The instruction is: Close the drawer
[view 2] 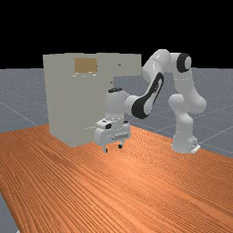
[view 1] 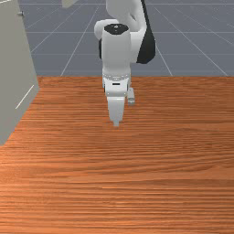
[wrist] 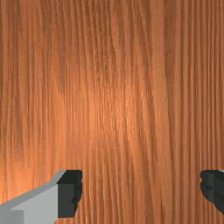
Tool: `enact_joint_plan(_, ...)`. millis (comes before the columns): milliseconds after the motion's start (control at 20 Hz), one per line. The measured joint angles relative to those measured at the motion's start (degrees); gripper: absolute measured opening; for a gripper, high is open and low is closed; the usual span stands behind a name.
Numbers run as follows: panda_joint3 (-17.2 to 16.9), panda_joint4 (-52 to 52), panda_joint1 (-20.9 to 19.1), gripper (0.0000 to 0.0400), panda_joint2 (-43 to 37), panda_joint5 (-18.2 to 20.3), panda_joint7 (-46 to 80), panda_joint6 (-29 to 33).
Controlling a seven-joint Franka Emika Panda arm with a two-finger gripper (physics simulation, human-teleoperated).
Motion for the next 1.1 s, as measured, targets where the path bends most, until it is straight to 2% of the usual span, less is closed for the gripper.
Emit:
enact_joint_plan(50, -0.59, -0.29, 0.21, 0.0249, -0.05, -0.97, 0.45, -0.7)
enact_joint_plan(100, -1.32, -0.61, 0.26, 0.0308, -0.16, -1.47, 1.86, -1.67)
enact_joint_plan(200, -2.14, -0.82, 0.01, 0.0366, -0.41, -1.89, 3.18, -2.64)
enact_joint_plan(250, -3.67, -3.36, 0.11, 0.0225, -5.91, -2.74, 13.58, -15.08)
enact_joint_plan(300, -5.33, -2.22, -0.59, 0.0138, -12.98, -2.25, 24.05, -25.67)
enact_joint_plan(350, -6.61, -0.29, -1.52, 0.0085, -17.86, -1.08, 35.26, -32.59)
enact_joint_plan(450, -8.12, 1.19, -2.78, 0.0032, -21.89, 2.22, 59.06, -39.6)
enact_joint_plan(550, -9.11, 1.62, -4.07, 0.0012, -23.33, 5.81, 78.01, -42.19)
enact_joint_plan(650, -9.37, 1.59, -4.41, 0.0004, -23.58, 7.56, 84.72, -43.13)
enact_joint_plan(1100, -9.81, 1.71, -4.06, 0.0, -24.19, 8.91, 88.2, -44.46)
